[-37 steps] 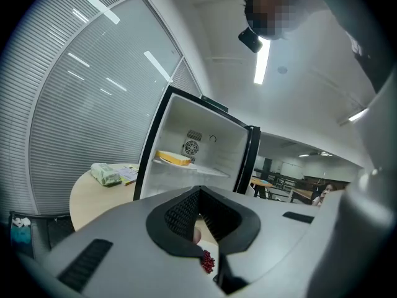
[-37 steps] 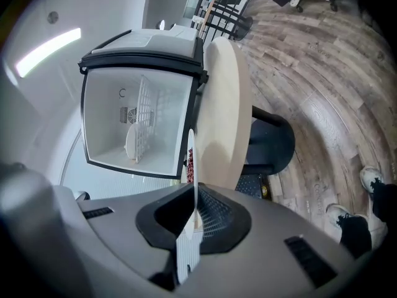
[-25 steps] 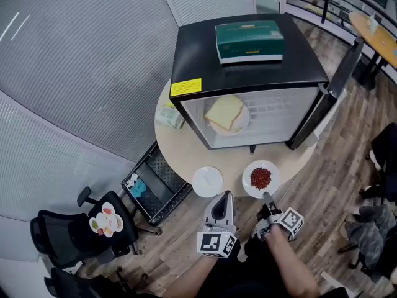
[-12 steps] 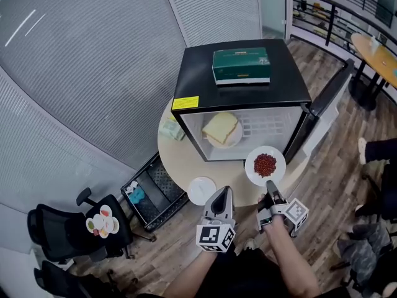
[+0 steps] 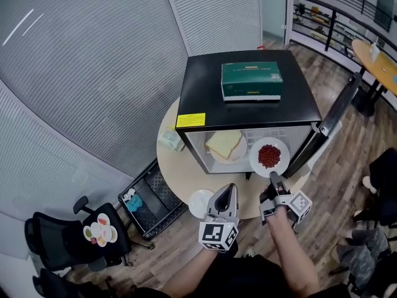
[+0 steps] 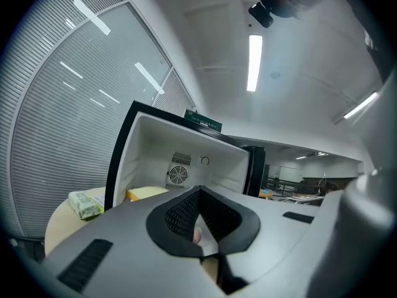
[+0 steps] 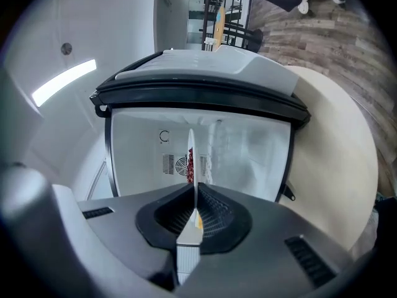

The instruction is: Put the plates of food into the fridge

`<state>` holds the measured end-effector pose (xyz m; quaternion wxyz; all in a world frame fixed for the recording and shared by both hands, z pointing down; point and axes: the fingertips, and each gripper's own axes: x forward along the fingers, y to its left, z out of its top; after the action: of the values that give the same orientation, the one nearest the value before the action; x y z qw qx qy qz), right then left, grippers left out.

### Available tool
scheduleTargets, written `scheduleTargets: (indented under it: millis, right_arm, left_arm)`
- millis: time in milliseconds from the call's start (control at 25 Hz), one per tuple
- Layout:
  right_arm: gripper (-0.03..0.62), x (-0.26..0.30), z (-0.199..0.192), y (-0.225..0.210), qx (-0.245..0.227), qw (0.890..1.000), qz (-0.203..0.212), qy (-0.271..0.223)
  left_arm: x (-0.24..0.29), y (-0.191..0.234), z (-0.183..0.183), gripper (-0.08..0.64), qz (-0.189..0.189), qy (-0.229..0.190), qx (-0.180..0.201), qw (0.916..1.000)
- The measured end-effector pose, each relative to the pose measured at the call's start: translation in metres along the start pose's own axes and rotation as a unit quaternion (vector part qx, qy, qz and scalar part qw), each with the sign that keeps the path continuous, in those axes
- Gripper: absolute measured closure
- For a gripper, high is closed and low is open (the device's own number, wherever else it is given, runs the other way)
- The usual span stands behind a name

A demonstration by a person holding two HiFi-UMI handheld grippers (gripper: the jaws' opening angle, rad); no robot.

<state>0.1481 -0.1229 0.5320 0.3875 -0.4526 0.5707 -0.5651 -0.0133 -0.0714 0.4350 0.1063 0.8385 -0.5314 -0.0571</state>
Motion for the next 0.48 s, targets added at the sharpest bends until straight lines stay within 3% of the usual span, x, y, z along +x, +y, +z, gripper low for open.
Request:
scheduleTargets:
  millis: [480]
  right_arm:
    - [0.574, 0.051, 0.021, -0.014, 0.015, 0.999, -0.027, -0.032]
  left_arm:
    - [0.042, 0.019, 0.005, 0.556, -0.032, 0.007, -0.010, 0.9994]
